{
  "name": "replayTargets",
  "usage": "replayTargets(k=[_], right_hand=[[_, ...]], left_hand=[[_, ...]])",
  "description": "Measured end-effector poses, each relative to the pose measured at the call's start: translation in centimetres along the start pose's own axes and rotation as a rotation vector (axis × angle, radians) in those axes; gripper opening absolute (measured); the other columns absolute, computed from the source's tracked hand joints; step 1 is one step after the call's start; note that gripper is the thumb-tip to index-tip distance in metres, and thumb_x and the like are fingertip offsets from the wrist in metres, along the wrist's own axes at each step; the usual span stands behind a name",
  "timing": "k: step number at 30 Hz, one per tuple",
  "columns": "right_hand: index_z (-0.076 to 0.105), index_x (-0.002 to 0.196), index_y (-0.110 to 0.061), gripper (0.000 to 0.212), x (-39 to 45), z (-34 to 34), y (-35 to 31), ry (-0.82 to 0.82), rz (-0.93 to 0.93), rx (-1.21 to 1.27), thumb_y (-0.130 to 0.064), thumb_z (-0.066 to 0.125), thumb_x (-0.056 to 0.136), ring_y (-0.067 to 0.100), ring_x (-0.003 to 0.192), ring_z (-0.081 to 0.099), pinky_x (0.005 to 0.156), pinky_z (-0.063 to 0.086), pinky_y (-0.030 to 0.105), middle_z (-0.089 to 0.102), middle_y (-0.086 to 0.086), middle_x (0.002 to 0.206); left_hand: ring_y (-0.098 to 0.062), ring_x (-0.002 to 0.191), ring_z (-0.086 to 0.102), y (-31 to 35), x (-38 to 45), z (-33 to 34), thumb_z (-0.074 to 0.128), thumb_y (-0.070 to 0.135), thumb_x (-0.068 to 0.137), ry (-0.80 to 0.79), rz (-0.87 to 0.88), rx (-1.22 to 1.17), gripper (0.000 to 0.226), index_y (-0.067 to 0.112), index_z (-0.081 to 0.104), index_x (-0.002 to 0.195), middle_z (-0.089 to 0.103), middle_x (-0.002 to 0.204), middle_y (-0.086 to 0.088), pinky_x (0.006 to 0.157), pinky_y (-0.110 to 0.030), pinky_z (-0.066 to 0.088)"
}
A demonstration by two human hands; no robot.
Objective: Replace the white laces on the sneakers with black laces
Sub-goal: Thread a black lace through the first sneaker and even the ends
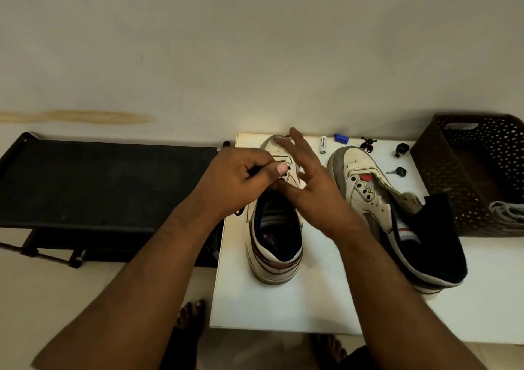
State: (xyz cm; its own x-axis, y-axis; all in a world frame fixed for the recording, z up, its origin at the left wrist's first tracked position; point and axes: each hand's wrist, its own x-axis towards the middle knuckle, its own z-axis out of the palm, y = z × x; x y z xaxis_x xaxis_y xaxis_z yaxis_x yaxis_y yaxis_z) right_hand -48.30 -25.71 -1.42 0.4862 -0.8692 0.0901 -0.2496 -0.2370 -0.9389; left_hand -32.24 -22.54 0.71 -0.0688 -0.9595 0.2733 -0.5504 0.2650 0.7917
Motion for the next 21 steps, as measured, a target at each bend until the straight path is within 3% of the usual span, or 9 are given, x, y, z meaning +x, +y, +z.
replayTargets(k=[2,4,6,7,9,12,15,18,21], right_hand=[[0.067,0.105,-0.023,0.024,0.1,0.3,-0.2,0.025,-0.026,0.009,-0.009,0.069,0.085,-0.023,0.126,0.027,0.097,0.029,0.0,0.02,-0.021,0.152],[0.067,0.087,-0.013,0.002,0.3,0.0,-0.4,0.111,0.007,0.137,-0.012,0.067,0.087,-0.011,0.124,0.043,0.1,0.035,0.009,0.044,-0.012,0.143],[0.066,0.084,-0.006,0.007,0.3,-0.8,-0.6,0.188,0.028,0.309,-0.009,0.063,0.089,0.004,0.088,0.065,0.084,0.048,0.019,0.072,0.002,0.097],[0.066,0.081,-0.007,0.009,0.2,-1.2,-0.9,0.22,0.024,0.333,-0.008,0.062,0.089,0.006,0.067,0.062,0.071,0.049,0.017,0.07,-0.001,0.072],[0.066,0.078,-0.012,0.012,0.2,-1.4,-1.1,0.263,0.011,0.326,-0.006,0.063,0.088,0.0,0.051,0.052,0.057,0.043,0.014,0.061,-0.011,0.054],[0.069,0.078,-0.012,0.01,0.2,-0.9,-1.0,0.302,0.024,0.329,-0.004,0.067,0.085,-0.003,0.059,0.058,0.058,0.045,0.012,0.066,-0.012,0.062],[0.071,0.081,-0.005,0.003,0.3,-0.4,-0.9,0.295,0.032,0.329,-0.004,0.069,0.083,0.008,0.069,0.065,0.062,0.049,0.015,0.071,0.006,0.074],[0.071,0.079,-0.004,0.004,0.2,-0.6,-1.2,0.282,0.025,0.347,-0.001,0.071,0.081,0.009,0.068,0.066,0.062,0.05,0.016,0.071,0.004,0.07],[0.071,0.083,-0.005,0.006,0.2,-1.7,-0.9,0.32,0.043,0.321,0.001,0.071,0.08,-0.002,0.052,0.057,0.053,0.041,0.007,0.064,-0.012,0.055]], left_hand=[[-0.004,0.056,0.057,0.6,0.0,-0.3,0.068,0.022,0.088,0.055,-0.041,-0.174,0.016,0.021,0.071,0.072,0.063,0.058,0.002,0.055,-0.021,0.045],[-0.004,0.059,0.053,0.6,0.2,-0.7,0.067,0.022,0.089,0.179,-0.107,-0.219,0.017,0.016,0.071,0.074,0.062,0.06,-0.001,0.058,-0.02,0.042],[-0.003,0.061,0.052,-0.6,0.6,-1.2,0.064,0.025,0.092,0.378,-0.234,-0.169,0.023,0.01,0.07,0.076,0.06,0.062,0.005,0.062,-0.023,0.042],[-0.004,0.062,0.053,-1.4,0.8,-1.6,0.061,0.027,0.094,0.471,-0.309,-0.144,0.026,0.01,0.069,0.075,0.059,0.063,0.006,0.066,-0.024,0.045],[-0.013,0.067,0.058,-3.0,0.7,-2.1,0.058,0.033,0.096,0.548,-0.407,-0.048,0.033,0.011,0.066,0.072,0.06,0.067,0.002,0.072,-0.032,0.05],[-0.016,0.09,0.059,-2.8,0.4,-1.8,0.06,0.035,0.093,0.414,-0.373,0.214,0.023,0.014,0.068,0.095,0.06,0.099,-0.001,0.076,-0.028,0.049],[0.003,0.081,0.06,-0.4,0.6,-0.6,0.072,0.021,0.085,0.106,-0.292,-0.161,0.05,0.033,0.056,0.131,0.056,0.125,0.016,0.067,-0.016,0.049],[0.006,0.053,0.057,0.8,0.4,0.2,0.075,0.013,0.081,-0.032,-0.285,-0.21,0.032,0.028,0.071,0.109,0.072,0.096,0.015,0.047,-0.016,0.043],[0.001,0.04,0.05,0.3,0.5,-1.0,0.071,0.01,0.085,0.212,-0.373,-0.224,0.017,0.026,0.074,0.089,0.072,0.075,0.006,0.038,-0.016,0.039]])
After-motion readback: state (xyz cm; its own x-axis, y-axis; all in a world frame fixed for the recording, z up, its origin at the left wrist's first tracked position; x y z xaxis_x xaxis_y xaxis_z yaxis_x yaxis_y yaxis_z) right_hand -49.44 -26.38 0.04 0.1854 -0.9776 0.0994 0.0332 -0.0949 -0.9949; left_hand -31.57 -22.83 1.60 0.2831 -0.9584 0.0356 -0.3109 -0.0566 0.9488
